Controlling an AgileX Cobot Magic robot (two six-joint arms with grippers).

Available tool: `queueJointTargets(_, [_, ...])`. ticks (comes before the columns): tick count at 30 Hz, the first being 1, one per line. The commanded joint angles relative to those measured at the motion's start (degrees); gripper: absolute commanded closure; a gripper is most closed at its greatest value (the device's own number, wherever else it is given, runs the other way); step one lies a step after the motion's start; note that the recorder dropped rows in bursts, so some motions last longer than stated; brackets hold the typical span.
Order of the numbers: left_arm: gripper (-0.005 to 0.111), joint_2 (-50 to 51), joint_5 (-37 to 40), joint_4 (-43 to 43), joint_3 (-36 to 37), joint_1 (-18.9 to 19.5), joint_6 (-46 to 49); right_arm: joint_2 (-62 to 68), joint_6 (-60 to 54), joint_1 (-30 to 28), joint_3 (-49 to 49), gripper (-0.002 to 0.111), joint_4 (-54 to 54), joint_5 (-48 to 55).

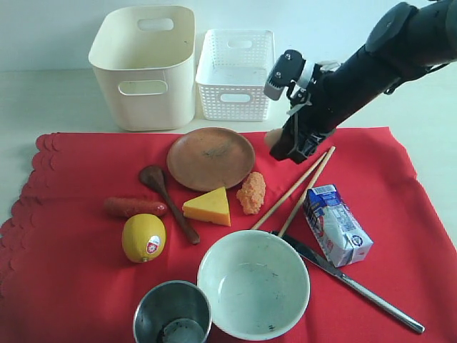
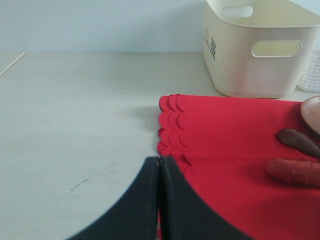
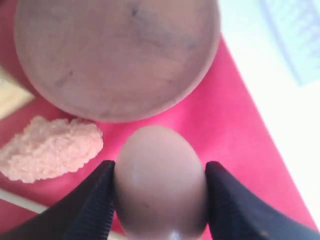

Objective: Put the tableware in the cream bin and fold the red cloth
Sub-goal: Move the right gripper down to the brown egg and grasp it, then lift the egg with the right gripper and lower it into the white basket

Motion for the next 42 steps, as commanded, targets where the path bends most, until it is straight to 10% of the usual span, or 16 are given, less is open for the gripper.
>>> queueJointTargets(1, [0.107,-0.4,-0.4,0.0,0.2,0.2,-0.2,-3.9,5.6,0.2,-0.5,0.108,0.4,0.3])
queueJointTargets(17, [0.107,-0.4,-0.4,0.0,0.2,0.2,-0.2,-10.4,19.9,0.2,-3.0,0.108,12.0,-0.1])
queueJointTargets(42, [0.107,-0.4,-0.4,0.0,0.2,0.2,-0.2,16.7,42.5,3.5,-39.5,0.108,0.3,-4.3])
